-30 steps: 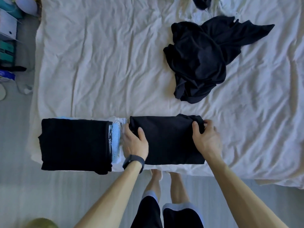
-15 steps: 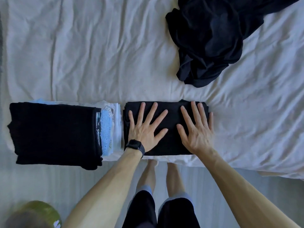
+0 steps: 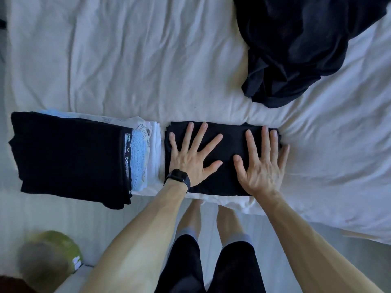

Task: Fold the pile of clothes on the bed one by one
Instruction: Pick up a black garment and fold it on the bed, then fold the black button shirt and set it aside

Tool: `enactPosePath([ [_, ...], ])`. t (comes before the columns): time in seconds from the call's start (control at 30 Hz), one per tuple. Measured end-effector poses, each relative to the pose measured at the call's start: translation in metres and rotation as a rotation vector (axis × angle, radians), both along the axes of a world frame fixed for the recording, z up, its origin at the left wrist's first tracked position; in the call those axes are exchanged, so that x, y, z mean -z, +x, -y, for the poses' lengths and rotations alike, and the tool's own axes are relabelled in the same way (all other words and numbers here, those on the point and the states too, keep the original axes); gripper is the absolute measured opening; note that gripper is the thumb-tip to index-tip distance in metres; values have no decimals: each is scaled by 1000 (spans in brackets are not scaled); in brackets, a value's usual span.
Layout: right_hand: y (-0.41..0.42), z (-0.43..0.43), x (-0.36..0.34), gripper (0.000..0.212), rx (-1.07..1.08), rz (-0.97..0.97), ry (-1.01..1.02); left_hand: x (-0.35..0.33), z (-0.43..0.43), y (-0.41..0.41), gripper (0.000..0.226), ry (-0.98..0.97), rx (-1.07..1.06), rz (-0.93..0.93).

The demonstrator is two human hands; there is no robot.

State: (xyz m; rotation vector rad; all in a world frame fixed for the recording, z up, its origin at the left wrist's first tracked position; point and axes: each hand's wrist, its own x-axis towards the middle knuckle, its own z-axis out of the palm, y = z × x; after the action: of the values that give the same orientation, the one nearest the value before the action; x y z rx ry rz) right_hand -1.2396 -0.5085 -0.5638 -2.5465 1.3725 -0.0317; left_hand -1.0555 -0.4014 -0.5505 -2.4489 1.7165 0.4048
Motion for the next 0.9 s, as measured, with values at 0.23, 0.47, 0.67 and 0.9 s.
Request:
enactPosePath([
  [0.23, 2, 2, -38, 70, -14, -83, 177, -36, 4, 1, 71, 144, 11, -71],
  [0.47, -20, -16, -164, 57, -2, -98, 215, -149, 7, 11, 74, 255, 17, -207],
  [0.67, -28, -55, -307, 50, 243, -5, 312, -272, -13, 34, 60, 114, 73, -263],
  [0.9, -26, -107, -432, 46, 275, 144, 102, -383, -23, 81, 42, -67, 150, -180],
])
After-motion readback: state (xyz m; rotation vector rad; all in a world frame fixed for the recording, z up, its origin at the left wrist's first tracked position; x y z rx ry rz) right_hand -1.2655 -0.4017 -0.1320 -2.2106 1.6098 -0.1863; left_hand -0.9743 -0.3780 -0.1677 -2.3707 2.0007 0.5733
